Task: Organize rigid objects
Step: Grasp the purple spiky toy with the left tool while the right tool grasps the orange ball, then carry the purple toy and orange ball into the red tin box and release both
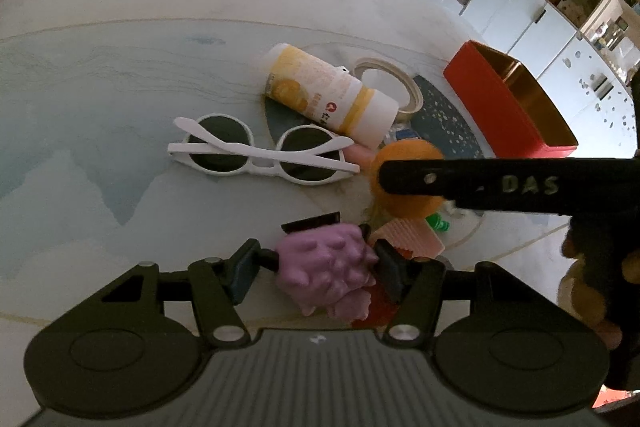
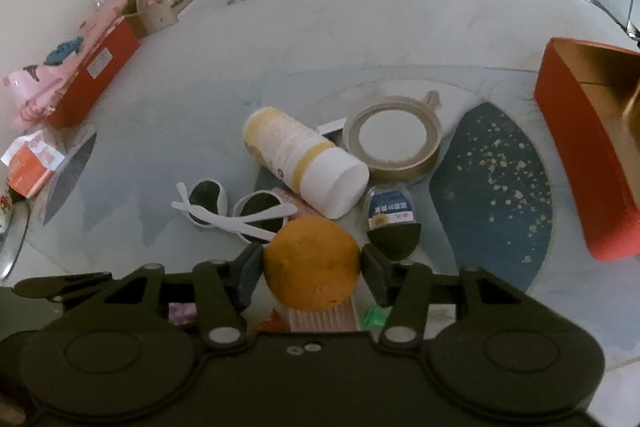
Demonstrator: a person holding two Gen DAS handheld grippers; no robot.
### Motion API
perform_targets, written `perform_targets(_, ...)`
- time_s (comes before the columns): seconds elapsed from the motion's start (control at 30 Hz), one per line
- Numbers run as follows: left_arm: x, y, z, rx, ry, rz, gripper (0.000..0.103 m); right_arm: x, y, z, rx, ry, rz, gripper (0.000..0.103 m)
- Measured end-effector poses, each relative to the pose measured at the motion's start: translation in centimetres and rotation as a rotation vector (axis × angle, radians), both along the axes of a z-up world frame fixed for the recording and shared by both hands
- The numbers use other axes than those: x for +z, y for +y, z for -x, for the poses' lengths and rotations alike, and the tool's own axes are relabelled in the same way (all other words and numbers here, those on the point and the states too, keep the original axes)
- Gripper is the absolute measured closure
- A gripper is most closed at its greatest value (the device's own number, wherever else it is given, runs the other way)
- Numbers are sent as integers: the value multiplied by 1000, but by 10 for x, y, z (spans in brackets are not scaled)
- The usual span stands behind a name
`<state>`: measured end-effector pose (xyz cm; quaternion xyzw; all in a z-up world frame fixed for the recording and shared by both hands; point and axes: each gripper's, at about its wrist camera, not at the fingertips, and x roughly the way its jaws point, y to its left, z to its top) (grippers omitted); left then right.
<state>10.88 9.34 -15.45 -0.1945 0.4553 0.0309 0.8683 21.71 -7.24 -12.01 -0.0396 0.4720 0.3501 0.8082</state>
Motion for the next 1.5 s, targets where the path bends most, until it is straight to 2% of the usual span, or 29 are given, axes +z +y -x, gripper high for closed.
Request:
perform_targets(0.4,37,9,21,32,-49,-42,42,34,-26,17,-31,-41,-12,50)
perform_targets(0.87,108,-8,23,-72,-151,-81,42,86,-88,22,-142,-169,5,50)
perform_targets(1.17,137,-40,-12,-156,-201,-106,42,103,-134,-2,-193,-233,13,50)
perform_targets(1.37,152,-74,-60,-188,-232,-123,42,105,-170,-36,-212,-269,24,50)
perform_targets(1.5,153,-103,-98,-208,-224,-118,42,98,-195,-67,-215,-261,26,50)
